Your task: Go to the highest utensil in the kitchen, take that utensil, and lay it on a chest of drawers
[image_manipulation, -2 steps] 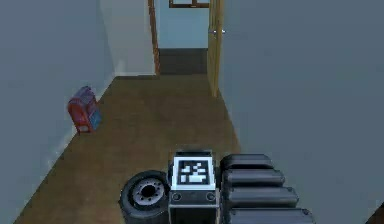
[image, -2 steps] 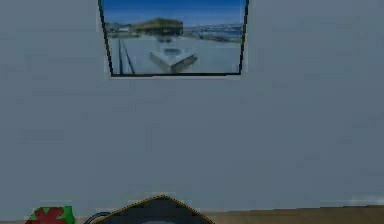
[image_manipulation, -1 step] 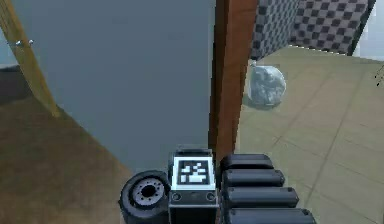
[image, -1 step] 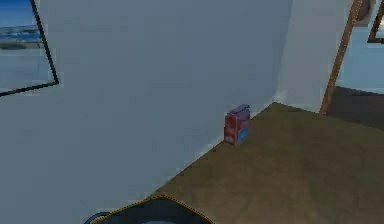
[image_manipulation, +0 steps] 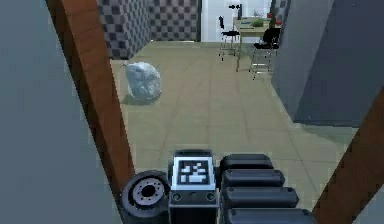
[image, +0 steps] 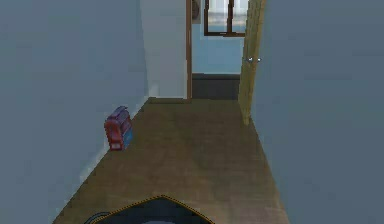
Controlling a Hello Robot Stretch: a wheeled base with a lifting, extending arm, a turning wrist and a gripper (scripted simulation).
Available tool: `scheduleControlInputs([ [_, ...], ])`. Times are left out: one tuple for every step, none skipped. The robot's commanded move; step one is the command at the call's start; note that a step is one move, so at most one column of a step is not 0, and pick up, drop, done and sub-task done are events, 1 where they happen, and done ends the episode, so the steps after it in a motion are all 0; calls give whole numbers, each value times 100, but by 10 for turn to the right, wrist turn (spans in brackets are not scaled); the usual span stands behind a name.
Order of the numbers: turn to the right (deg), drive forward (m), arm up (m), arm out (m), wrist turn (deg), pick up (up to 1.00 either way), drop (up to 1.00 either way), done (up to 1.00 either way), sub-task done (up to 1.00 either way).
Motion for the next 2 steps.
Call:
scheduleControlInputs([
  [0, 100, 0, 0, 0, 0, 0, 0, 0],
  [0, 100, 0, 0, 0, 0, 0, 0, 0],
])
